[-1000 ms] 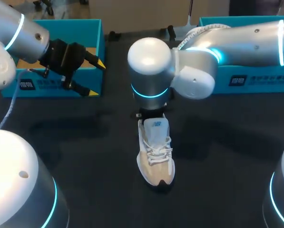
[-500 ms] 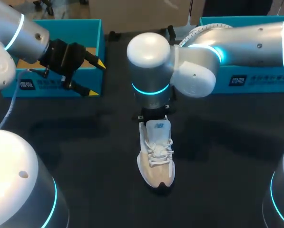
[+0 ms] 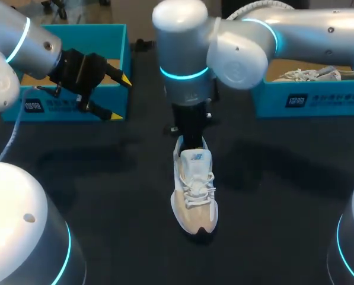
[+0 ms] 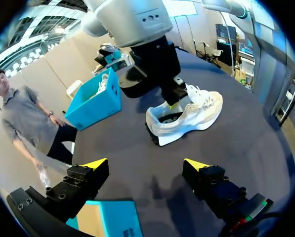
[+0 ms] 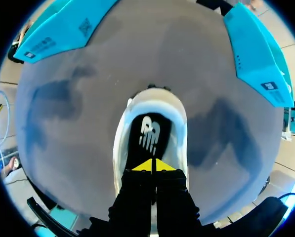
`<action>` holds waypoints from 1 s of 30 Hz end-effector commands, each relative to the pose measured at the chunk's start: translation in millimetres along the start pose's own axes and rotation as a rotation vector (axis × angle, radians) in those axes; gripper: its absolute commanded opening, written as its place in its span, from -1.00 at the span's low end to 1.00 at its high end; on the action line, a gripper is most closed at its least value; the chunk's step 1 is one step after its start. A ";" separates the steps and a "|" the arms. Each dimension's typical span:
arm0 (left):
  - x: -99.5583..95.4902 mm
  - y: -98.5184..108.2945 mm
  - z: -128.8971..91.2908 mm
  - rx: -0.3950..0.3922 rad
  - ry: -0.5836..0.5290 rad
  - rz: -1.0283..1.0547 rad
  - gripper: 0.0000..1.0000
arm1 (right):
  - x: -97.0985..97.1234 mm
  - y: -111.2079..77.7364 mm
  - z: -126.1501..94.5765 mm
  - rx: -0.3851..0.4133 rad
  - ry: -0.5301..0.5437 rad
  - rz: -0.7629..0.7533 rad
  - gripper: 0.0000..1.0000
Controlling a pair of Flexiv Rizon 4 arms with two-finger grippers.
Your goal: Take the shoe out of the shoebox, open the shoe tongue, remove and reinsert the insole, then place the shoe into the shoebox
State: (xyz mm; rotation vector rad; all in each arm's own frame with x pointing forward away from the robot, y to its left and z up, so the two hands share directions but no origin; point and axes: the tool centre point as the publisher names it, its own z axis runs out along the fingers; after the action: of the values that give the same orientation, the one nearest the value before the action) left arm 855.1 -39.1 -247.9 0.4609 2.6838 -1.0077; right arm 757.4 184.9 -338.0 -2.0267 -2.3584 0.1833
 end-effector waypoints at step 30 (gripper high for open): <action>0.7 -0.4 -0.3 -0.004 0.000 0.000 1.00 | 9.5 -18.7 26.8 0.186 0.142 0.023 1.00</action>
State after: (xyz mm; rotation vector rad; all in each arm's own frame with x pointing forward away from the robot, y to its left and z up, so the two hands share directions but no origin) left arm 855.1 -39.0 -248.0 0.4607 2.6836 -1.0078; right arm 735.4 188.8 -354.3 -1.9204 -2.1541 0.2430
